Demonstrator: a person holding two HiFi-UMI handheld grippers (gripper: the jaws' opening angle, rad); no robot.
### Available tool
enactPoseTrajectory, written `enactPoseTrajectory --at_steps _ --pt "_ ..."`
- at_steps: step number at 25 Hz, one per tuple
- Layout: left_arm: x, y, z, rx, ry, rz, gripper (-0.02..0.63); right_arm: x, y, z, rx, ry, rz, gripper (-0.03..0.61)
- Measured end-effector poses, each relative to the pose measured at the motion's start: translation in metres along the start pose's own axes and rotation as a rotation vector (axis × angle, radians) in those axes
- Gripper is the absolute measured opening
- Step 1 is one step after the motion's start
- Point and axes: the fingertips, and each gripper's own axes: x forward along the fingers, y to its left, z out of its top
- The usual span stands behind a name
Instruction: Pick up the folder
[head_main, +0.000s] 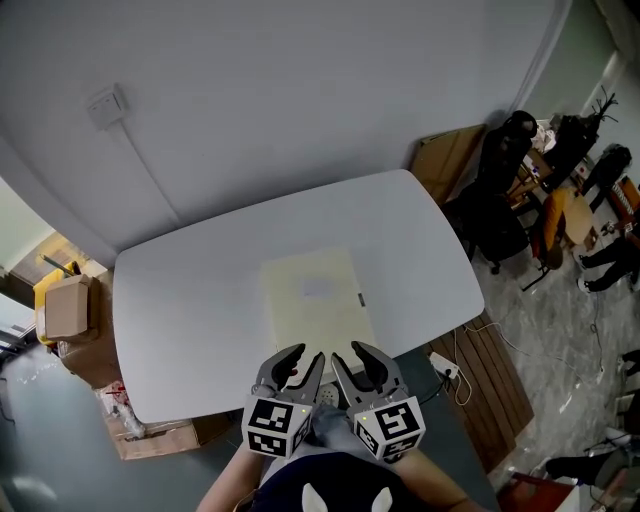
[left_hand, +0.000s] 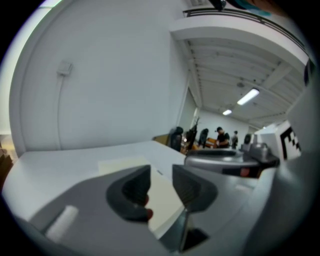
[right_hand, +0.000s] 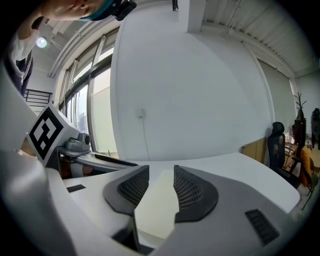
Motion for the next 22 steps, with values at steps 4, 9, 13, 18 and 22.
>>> enactPoseTrajectory --at_steps 4,9,13,18,22 --pt "0.009 0.010 -0.006 -0.008 0.038 0.015 0.147 0.015 -0.005 -0.007 0.004 0.033 0.026 0.163" --pt "0.018 0.025 -0.013 -0.014 0.077 0.052 0.167 0.030 -0.012 -0.015 0.009 0.077 0.050 0.195" --pt "0.026 0.037 -0.018 -0.025 0.103 0.075 0.188 0.041 -0.020 -0.026 0.022 0.135 0.078 0.218" --pt "0.034 0.049 -0.028 -0.057 0.138 0.104 0.219 0.050 -0.030 -0.045 0.020 0.234 0.103 0.241" --pt "0.039 0.058 -0.036 -0.070 0.161 0.133 0.234 0.058 -0.040 -0.057 -0.011 0.285 0.106 0.249"
